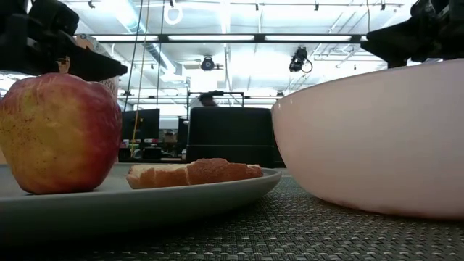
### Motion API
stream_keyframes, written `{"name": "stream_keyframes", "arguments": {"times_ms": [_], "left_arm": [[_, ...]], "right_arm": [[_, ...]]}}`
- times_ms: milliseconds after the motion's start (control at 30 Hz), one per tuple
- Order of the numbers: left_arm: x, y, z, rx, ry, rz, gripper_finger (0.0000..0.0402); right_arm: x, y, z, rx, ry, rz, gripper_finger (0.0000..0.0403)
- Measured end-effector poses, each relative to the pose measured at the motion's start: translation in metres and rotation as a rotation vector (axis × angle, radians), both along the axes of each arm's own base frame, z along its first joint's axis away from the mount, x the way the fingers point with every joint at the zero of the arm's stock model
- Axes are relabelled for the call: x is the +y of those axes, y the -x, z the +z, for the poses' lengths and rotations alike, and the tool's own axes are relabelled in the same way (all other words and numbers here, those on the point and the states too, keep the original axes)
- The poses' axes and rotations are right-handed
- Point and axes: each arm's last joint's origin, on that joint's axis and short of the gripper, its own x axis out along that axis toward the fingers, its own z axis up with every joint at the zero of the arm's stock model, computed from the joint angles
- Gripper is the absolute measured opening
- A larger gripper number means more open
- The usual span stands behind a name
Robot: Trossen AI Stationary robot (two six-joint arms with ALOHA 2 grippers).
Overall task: Arrange a breakfast setting
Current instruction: Return to Home Position
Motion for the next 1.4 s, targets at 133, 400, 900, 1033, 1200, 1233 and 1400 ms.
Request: {"name": "stream_keyframes", "arguments": {"times_ms": [133,400,900,1033,1200,1233,1400], "left_arm": [[0.0,0.0,-0.001,0.012,-0.049,0.002,0.0141],[-0.002,0.001,0.002,-0.01,-0.1,-0.086,0.0141],[-0.002,0.001,0.006,-0.064,0.077,-0.076,0.0141],[-0.002,0.001,0.006,-0.064,0.073,-0.076,0.0141],[-0.002,0.001,0.006,-0.064,0.073,-0.076,0.0141],[-0.002,0.001,0.006,-0.064,0.073,-0.076,0.0141],[-0.002,0.001,0.006,-0.064,0.073,-0.076,0.0141]], "right_arm": [[-0.001,0.0,-0.002,0.018,0.019,-0.035,0.0137],[-0.001,-0.001,-0.006,0.045,-0.023,-0.029,0.0137],[0.0,-0.004,-0.015,0.045,-0.092,-0.002,0.0137],[0.0,-0.004,-0.015,0.044,-0.092,-0.002,0.0137],[0.0,-0.004,-0.015,0.044,-0.092,-0.001,0.0137],[0.0,-0.004,-0.015,0.044,-0.092,-0.001,0.0137],[0.0,-0.004,-0.015,0.044,-0.092,-0.001,0.0137]]}}
